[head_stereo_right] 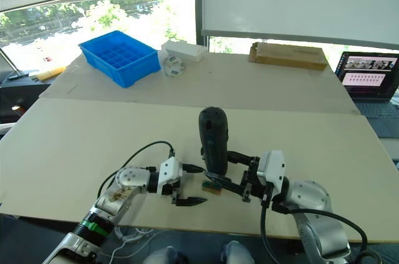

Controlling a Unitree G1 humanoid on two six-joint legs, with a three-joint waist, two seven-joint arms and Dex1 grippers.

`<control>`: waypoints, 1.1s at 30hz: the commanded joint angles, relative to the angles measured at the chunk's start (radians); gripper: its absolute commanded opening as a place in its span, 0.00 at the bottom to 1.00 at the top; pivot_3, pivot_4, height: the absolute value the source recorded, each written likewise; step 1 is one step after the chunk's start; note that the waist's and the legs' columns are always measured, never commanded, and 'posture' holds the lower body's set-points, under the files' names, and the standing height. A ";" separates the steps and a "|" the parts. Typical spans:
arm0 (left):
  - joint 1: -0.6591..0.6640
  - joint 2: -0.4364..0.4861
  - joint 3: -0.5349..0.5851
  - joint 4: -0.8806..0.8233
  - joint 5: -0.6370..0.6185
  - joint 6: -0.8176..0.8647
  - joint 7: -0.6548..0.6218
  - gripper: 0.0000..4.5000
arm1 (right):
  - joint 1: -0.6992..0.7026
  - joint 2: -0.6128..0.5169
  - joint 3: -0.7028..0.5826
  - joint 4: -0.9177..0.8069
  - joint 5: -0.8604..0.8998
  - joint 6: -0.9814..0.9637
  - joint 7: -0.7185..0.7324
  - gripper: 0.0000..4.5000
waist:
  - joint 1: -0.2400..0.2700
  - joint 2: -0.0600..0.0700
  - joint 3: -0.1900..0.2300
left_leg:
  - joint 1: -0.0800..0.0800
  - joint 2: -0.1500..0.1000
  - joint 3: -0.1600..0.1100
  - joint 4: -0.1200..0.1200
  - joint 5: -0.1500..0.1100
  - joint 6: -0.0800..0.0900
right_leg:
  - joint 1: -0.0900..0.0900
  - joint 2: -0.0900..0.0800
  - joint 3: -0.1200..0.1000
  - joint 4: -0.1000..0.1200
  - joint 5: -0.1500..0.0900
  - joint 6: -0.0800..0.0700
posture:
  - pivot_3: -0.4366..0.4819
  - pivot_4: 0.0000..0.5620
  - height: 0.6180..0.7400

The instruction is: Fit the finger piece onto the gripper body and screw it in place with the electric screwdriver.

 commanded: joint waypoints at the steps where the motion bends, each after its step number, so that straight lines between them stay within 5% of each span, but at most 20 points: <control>1: 0.025 -0.003 -0.022 0.008 0.008 0.006 -0.001 1.00 | -0.015 0.001 -0.004 -0.022 0.016 -0.036 -0.003 0.43 | 0.000 0.000 0.000 | 0.000 0.000 0.000 0.000 0.000 0.000 | 0.000 0.000 0.000 0.000 0.000 0.000 | 0.48 0.27 1.00; 33: 0.023 0.000 -0.014 0.035 0.009 -0.020 -0.001 1.00 | -0.033 0.001 0.014 -0.016 0.006 -0.041 -0.017 0.43 | 0.000 0.000 0.000 | 0.002 0.000 0.000 0.000 -0.001 0.002 | 0.002 -0.001 0.000 -0.001 0.000 0.000 | 0.48 0.27 1.00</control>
